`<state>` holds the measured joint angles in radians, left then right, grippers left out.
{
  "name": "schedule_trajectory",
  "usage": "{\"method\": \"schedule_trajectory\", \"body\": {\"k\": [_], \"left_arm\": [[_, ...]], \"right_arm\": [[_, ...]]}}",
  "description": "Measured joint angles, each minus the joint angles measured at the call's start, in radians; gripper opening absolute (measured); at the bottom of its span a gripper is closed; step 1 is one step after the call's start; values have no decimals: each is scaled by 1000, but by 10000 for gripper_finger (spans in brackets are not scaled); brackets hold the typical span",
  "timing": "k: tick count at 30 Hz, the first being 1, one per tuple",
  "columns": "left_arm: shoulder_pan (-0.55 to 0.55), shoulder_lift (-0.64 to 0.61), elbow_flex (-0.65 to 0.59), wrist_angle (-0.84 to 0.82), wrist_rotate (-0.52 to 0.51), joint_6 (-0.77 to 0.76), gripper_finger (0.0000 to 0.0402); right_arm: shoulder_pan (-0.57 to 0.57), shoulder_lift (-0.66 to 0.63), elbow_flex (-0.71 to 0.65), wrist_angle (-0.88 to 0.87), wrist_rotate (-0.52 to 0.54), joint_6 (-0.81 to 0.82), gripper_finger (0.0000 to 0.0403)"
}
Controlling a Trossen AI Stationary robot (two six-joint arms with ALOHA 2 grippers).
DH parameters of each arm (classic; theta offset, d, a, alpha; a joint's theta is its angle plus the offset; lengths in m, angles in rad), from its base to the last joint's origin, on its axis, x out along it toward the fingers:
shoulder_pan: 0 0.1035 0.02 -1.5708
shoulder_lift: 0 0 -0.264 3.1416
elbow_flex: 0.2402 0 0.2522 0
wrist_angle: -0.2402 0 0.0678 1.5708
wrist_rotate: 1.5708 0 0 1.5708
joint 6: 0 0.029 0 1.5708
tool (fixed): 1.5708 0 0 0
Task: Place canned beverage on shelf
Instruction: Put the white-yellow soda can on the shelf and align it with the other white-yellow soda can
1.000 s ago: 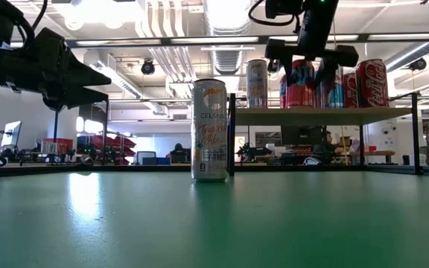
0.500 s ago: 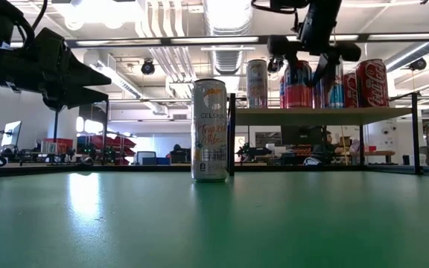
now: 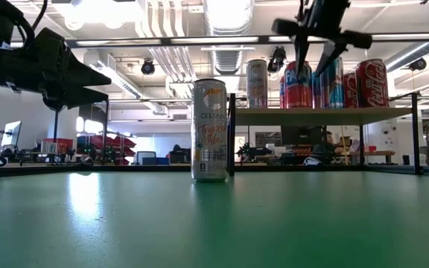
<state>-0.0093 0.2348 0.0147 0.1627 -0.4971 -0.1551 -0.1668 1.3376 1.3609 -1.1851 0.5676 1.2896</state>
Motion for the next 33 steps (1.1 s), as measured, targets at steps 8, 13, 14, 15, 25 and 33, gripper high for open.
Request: {"method": "schedule_trajectory", "body": {"k": [8,13,14,15,25,33], "left_arm": [[0,0,0,0,0,0,384],[0,0,0,0,0,0,384],[0,0,0,0,0,0,384],[0,0,0,0,0,0,384],[0,0,0,0,0,0,384],[0,1,0,0,0,0,384]], "right_arm": [[143,-4,101,-43,-5,-4,196],[208,22,120,-2,8,-41,225],[222,27,121,9,8,-51,234],[236,32,121,21,8,-60,243],[370,90,122,188,8,-188,348],[396,209,122,351,8,-180,370]]}}
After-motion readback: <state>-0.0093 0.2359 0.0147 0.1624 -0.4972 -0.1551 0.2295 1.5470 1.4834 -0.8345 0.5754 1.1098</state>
